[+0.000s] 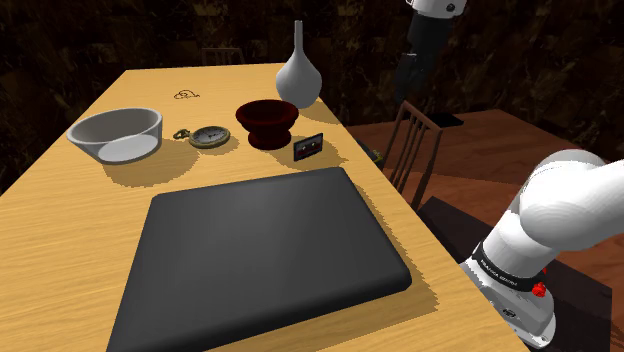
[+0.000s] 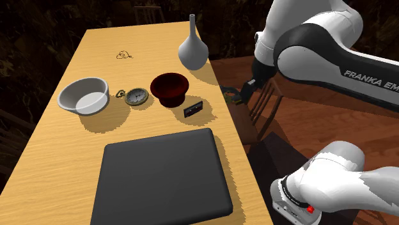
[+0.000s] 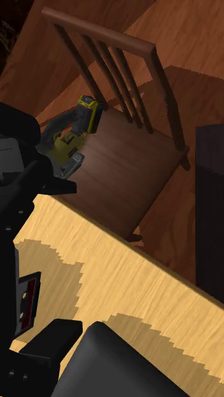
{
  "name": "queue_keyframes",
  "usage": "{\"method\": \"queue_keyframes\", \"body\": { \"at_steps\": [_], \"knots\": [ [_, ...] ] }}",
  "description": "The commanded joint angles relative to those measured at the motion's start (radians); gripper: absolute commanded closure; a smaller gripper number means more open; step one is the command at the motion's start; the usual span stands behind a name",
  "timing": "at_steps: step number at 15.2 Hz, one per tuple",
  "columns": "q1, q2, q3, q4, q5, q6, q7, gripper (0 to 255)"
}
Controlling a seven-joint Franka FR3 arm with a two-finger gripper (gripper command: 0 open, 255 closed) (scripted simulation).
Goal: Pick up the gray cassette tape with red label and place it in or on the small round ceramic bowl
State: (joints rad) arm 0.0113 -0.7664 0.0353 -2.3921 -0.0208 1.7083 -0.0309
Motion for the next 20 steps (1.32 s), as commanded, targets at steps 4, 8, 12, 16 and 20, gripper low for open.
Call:
{"method": "queue_keyframes", "body": {
  "at_steps": [4,8,12,16,20],
  "knots": [
    [0.047,-0.089,-0.159,-0.173,0.042,0.209,-0.222,0],
    [0.146,-0.108,-0.418,-0.325,0.117,0.465,-0.565,0],
    [0.368,-0.04,-0.76,-0.363,0.243,0.658,-0.977,0],
    [0.75,-0.011,-1.188,-0.284,0.387,0.731,-1.405,0],
    [1.153,-0.131,-1.571,-0.124,0.421,0.687,-1.72,0]
  ]
}}
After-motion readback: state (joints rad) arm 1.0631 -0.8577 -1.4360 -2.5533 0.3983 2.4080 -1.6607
